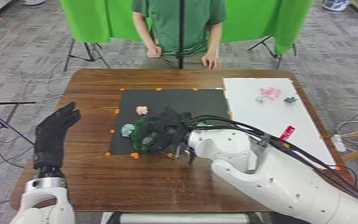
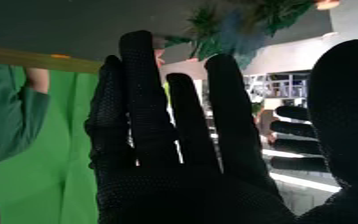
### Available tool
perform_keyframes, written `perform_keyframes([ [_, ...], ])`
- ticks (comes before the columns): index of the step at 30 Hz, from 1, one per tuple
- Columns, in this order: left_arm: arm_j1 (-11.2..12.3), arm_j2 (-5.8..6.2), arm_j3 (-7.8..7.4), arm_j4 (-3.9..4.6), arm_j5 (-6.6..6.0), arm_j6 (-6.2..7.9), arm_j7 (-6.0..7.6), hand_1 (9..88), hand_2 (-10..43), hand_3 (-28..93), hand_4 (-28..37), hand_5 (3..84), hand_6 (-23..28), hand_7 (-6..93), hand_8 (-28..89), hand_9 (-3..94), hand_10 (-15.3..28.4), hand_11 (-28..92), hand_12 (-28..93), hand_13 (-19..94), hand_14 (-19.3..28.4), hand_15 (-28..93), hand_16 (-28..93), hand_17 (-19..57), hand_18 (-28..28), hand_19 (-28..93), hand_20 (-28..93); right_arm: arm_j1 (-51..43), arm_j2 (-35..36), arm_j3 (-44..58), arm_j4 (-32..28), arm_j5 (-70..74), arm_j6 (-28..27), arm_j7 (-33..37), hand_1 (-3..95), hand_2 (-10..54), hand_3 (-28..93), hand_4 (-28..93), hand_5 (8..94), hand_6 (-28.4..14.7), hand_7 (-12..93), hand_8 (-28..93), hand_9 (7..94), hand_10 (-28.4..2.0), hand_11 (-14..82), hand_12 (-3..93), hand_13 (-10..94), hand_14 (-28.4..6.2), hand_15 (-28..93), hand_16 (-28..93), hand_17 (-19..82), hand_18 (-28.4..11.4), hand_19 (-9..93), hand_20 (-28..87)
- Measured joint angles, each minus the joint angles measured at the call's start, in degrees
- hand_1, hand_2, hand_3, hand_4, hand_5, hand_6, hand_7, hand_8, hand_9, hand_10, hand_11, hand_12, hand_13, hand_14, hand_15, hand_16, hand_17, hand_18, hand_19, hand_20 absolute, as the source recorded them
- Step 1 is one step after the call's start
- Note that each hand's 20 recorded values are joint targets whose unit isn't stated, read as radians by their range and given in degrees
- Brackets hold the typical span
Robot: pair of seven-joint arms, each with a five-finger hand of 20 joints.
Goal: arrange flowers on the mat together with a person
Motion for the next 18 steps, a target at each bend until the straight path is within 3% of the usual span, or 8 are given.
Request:
perform_keyframes([
  [13, 0.0, 0.04, -0.03, 0.0, 0.0, -0.03, -0.04, 20.8, 6.7, 68, -28.3, 46.1, 6.0, 11.7, -7, 44.2, 13.6, 17, 13, 36, 17.3, 14, 1, 5.4, 11.6, 10, 16, -0.8, 0.0, 0.4, 0.3, -1.4, -0.9, -0.4, 25.1, -9.5, 75, -18, 45.9, 0.8, 12, -10, 35.8, -13.0, 3.5, 16.2, 47, -15.8, 31, 30, 19, -21.5, 60, 52],
  [18, 0.0, 0.05, -0.03, 0.0, 0.0, -0.03, -0.04, 20.7, 6.7, 68, -28.3, 46.1, 6.0, 11.6, -7, 44.2, 13.5, 17, 13, 36, 17.3, 14, 1, 5.4, 11.6, 10, 16, -2.3, 0.0, 3.2, 0.0, -1.0, 2.1, -0.3, 25.1, -9.5, 74, -18, 45.2, 0.5, 12, -10, 35.8, -12.9, 3.5, 16.7, 47, -15.6, 31, 30, 19, -21.0, 59, 51],
])
